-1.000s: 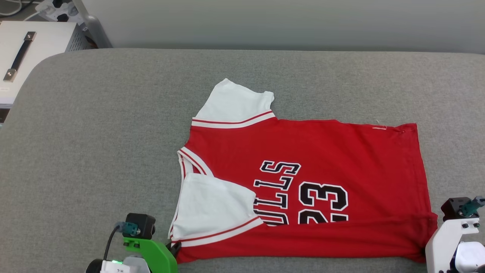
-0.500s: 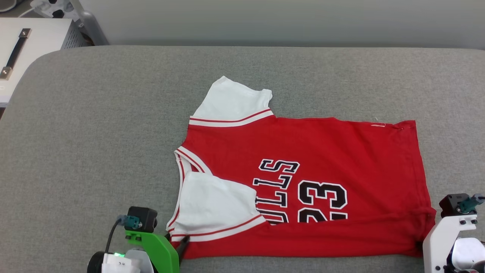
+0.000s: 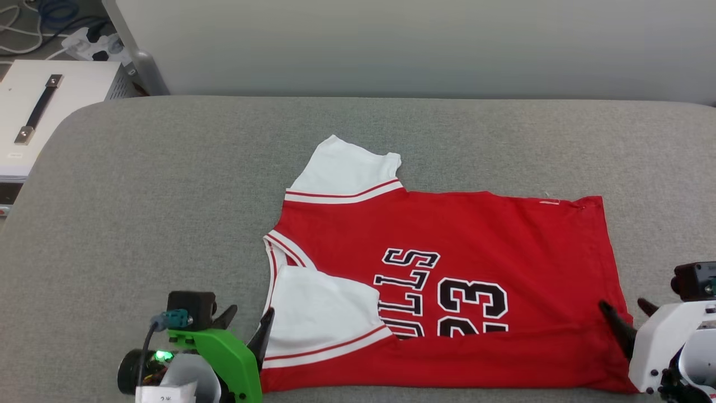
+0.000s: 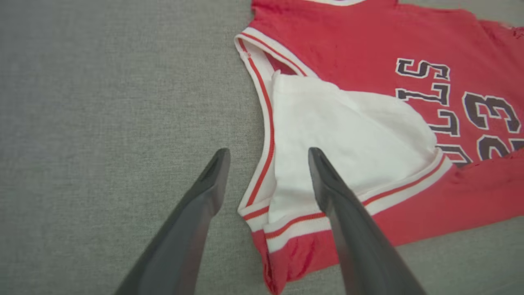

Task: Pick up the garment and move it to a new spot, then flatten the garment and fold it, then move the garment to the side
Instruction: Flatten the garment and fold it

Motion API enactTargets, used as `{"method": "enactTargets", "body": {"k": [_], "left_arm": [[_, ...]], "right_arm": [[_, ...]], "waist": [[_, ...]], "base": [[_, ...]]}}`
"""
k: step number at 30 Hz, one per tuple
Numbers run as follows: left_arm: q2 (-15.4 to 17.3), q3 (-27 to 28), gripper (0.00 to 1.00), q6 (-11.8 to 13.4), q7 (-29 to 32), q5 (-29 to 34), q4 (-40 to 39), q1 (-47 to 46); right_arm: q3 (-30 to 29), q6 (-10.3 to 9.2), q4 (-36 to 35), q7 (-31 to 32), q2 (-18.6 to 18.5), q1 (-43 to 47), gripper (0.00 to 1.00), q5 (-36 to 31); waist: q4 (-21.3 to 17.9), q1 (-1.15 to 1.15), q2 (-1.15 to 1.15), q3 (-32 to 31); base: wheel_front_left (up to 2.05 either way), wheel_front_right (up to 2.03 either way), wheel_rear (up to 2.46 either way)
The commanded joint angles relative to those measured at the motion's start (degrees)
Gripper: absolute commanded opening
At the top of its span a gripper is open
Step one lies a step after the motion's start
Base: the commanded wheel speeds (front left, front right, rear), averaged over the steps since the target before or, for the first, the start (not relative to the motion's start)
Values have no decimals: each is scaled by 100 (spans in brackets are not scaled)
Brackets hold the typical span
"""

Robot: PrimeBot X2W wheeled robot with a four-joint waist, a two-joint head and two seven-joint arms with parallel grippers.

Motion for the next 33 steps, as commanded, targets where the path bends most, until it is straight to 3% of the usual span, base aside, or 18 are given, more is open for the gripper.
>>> {"method": "enactTargets", "body": {"k": [1,7,8,14,18,24,29,33], "left_arm": [[34,53,100,25,-220,141,-117,-84],[-57,279,100,-21,-1501,533,-416,-52],[-133,363,100,-32,-1827,745,-481,13],[-574,971,100,-165,-1958,1488,-857,93],[-917,1491,100,-410,-1960,1974,-1015,234],[-1103,1854,100,-921,-1961,2352,-704,-111],[-825,1758,100,-1361,-1438,2356,-64,-1030],[-457,1552,100,-1777,-254,2240,401,-2385]], "right_arm": [[-7,-6,-147,-272,-9,13,100,36],[-67,-6,-562,-1696,299,38,100,16],[-30,-6,-632,-2384,467,129,100,-53],[143,-6,-575,-3567,648,294,100,-147],[223,-6,-520,-4126,726,262,100,-207],[478,-6,-566,-4421,753,73,100,-370],[604,-6,-643,-4502,811,-85,100,-428],[758,-6,-667,-4556,834,-304,100,-482]], "waist": [[-12,0,0,-48],[-115,0,0,-102],[-143,0,0,-78],[-194,0,0,24],[-303,0,0,151],[-606,0,0,570],[-857,0,0,888],[-1123,0,0,1219]], "base": [[0,0,0],[0,0,0],[0,0,0],[0,0,0],[0,0,0],[0,0,0],[0,0,0],[0,0,0]]}}
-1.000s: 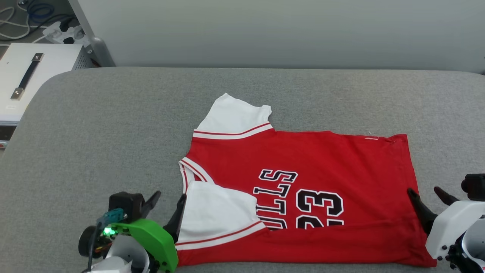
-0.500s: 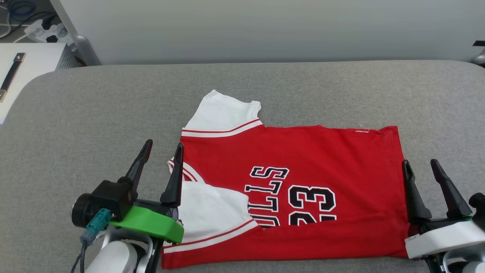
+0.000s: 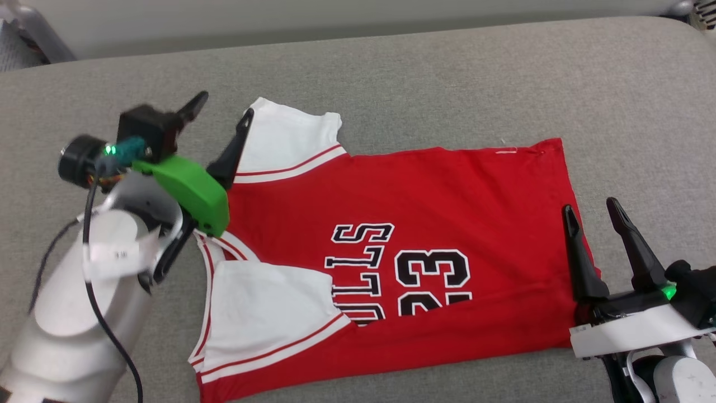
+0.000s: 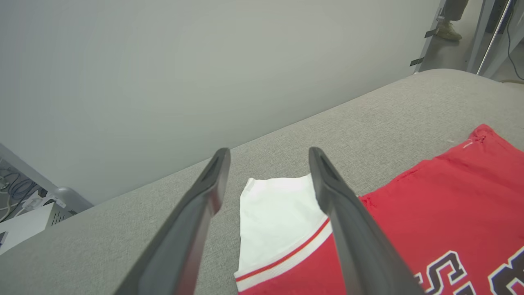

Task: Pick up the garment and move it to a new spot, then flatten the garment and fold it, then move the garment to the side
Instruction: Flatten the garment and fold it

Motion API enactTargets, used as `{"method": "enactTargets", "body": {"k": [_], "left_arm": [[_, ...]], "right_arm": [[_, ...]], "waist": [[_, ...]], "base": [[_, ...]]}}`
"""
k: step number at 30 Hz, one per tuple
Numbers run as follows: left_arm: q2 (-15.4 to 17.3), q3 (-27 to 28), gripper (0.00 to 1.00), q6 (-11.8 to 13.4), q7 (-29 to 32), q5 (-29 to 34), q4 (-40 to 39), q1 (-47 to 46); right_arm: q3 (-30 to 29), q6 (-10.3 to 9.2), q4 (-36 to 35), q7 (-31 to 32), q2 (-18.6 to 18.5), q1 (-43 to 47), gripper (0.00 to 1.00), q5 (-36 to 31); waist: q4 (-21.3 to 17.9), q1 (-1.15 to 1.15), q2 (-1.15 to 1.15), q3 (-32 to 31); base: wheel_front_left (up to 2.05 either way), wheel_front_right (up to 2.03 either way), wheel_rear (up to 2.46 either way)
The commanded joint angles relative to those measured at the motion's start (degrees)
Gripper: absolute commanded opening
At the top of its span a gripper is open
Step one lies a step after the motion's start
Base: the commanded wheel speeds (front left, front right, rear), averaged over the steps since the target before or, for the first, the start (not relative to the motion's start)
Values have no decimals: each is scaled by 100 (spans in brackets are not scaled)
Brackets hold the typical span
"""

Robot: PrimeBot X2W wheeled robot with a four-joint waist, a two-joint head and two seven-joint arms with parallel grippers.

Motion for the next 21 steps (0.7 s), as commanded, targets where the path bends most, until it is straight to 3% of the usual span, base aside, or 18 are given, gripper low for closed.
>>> {"method": "enactTargets", "body": {"k": [1,10,14,21], "left_arm": [[83,-82,100,-67,315,-134,117,-352],[539,-857,100,-181,2861,-1289,1231,-2257],[808,-1201,100,-183,3546,-1528,1739,-2764],[914,-1454,100,-184,4254,-1883,2482,-3235]], "right_arm": [[40,-4,-19,-53,36,-136,100,-42],[347,-4,15,-202,146,-498,100,-39],[472,-4,44,-264,190,-628,100,-38],[578,-4,81,-337,210,-738,100,-35]], "waist": [[-347,0,0,347],[-830,0,0,873],[-1019,0,0,1067],[-1211,0,0,1291]], "base": [[0,0,0],[0,0,0],[0,0,0],[0,0,0]]}}
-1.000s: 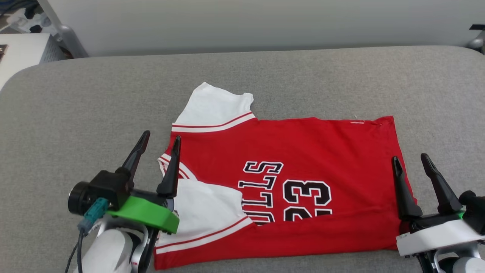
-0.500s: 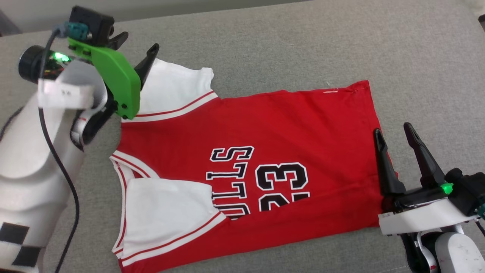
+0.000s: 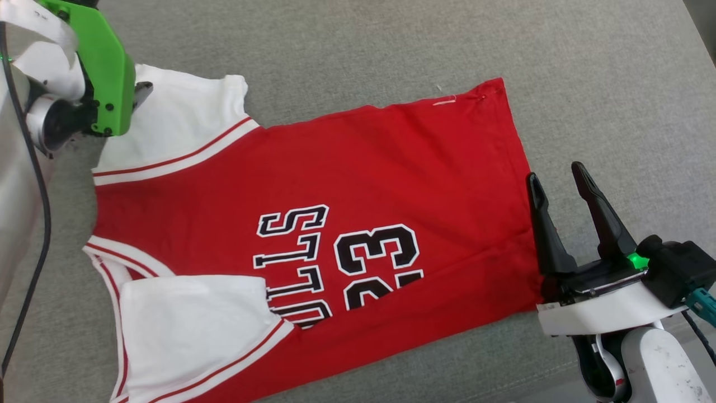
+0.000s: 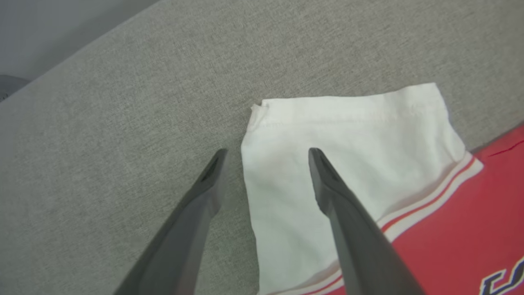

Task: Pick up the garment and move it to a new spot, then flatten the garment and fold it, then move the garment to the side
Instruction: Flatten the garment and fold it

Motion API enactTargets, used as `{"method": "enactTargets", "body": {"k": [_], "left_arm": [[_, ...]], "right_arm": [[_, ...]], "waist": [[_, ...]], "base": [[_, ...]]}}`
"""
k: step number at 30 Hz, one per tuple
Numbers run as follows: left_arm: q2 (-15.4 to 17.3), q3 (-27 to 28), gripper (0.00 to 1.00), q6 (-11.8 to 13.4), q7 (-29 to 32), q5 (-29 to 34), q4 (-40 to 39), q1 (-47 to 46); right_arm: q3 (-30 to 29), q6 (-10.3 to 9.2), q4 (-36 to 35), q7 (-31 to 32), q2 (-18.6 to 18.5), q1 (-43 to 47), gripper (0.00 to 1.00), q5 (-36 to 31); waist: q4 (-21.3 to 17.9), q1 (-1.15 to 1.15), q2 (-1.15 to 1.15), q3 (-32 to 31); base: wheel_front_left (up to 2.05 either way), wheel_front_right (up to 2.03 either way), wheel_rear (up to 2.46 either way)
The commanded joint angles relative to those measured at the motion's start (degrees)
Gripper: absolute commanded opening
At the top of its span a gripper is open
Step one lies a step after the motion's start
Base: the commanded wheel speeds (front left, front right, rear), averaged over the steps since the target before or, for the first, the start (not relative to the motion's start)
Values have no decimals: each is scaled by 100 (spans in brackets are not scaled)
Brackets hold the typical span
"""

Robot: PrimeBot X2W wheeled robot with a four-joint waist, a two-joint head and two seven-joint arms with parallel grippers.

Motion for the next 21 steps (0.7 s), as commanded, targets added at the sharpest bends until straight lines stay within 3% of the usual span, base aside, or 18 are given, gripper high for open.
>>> {"method": "enactTargets", "body": {"k": [1,13,14,21], "left_arm": [[33,-14,100,-14,44,-88,109,-182],[-7,-173,100,-9,-147,-34,894,-536],[-120,-128,0,36,9,-188,1103,-516],[-306,17,0,106,-48,-441,1264,-437]], "right_arm": [[32,-5,18,-48,47,-112,100,-1],[111,-5,-47,-89,11,-201,100,48],[100,-5,-78,-94,2,-219,100,22],[50,-5,-65,-72,-53,-247,100,-43]], "waist": [[-185,-1,0,211],[-272,-1,0,492],[-255,-1,0,533],[-133,-1,0,407]], "base": [[0,0,0],[0,0,0],[0,0,0],[0,0,0]]}}
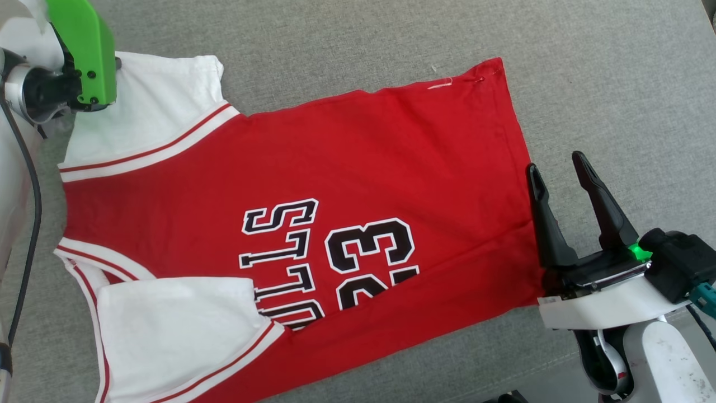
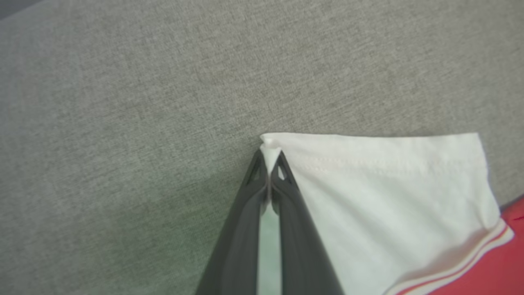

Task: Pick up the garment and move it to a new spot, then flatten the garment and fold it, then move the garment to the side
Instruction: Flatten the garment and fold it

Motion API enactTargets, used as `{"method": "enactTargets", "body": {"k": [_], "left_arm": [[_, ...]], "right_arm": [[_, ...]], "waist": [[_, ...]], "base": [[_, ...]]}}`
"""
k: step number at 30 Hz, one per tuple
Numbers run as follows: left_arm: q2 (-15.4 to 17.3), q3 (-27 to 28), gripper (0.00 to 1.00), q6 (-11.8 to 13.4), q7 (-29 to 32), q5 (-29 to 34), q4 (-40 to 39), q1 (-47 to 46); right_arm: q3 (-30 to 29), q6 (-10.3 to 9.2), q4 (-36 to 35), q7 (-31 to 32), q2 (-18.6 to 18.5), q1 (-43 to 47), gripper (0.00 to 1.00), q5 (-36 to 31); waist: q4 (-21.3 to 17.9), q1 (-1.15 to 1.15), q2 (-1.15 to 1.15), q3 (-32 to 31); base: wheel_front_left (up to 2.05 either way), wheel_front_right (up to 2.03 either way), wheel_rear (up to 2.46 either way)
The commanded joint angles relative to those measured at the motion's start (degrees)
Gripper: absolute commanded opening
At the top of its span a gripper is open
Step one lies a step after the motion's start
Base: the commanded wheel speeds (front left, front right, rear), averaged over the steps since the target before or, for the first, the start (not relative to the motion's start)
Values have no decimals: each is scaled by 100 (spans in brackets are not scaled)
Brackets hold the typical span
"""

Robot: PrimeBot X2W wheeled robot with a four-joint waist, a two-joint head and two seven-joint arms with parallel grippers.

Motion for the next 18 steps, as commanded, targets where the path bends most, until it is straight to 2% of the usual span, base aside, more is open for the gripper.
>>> {"method": "enactTargets", "body": {"k": [1,6,10,18], "left_arm": [[-27,-22,0,40,-40,-54,107,185],[-33,0,0,-16,-462,-100,-148,256],[-31,-59,0,-53,-701,-171,-499,437],[80,-150,0,-49,-875,-392,-1740,1086]], "right_arm": [[-29,-5,-14,10,-27,-111,100,-50],[-149,-5,-37,278,-246,-141,100,-132],[-259,-5,-31,828,-541,-208,100,-156],[-551,-5,228,3180,-1110,-673,100,236]], "waist": [[70,0,0,-121],[232,0,0,-408],[417,0,0,-674],[885,0,0,-984]], "base": [[0,0,0],[0,0,0],[0,0,0],[0,0,0]]}}
